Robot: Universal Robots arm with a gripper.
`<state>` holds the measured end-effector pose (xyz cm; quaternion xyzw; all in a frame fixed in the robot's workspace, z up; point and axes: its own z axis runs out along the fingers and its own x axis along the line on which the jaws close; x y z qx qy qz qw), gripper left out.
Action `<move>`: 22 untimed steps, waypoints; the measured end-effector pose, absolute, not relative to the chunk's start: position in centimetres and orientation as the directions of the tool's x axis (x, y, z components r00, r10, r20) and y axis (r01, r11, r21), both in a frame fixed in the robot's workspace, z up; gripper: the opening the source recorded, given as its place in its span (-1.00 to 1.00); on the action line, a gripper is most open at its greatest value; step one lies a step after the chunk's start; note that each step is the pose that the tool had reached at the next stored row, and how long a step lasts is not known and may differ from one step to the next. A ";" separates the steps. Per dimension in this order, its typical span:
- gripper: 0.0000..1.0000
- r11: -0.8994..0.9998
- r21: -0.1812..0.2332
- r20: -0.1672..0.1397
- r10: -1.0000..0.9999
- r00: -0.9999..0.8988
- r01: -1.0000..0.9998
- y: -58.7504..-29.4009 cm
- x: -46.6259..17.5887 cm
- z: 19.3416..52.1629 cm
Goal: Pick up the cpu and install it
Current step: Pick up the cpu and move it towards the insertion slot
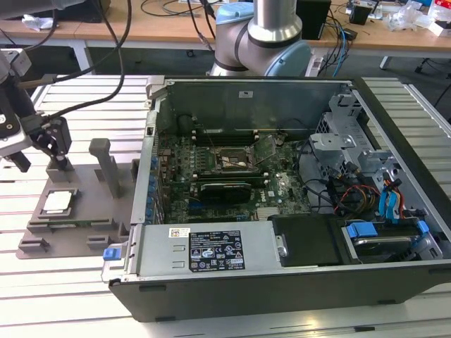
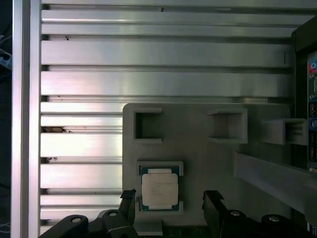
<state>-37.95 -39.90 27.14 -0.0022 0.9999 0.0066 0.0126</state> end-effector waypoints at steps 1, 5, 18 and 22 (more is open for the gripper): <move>0.33 1.000 0.013 -0.025 -0.004 -1.000 -0.005 -39.9 -37.9 27.1; 0.33 1.000 0.013 -0.025 -0.004 -1.000 -0.005 -39.9 -37.9 26.2; 0.33 1.000 0.013 -0.025 -0.004 -1.000 -0.005 -39.9 -37.9 23.0; 0.33 1.000 0.013 -0.025 -0.004 -1.000 -0.005 -39.9 -37.9 22.4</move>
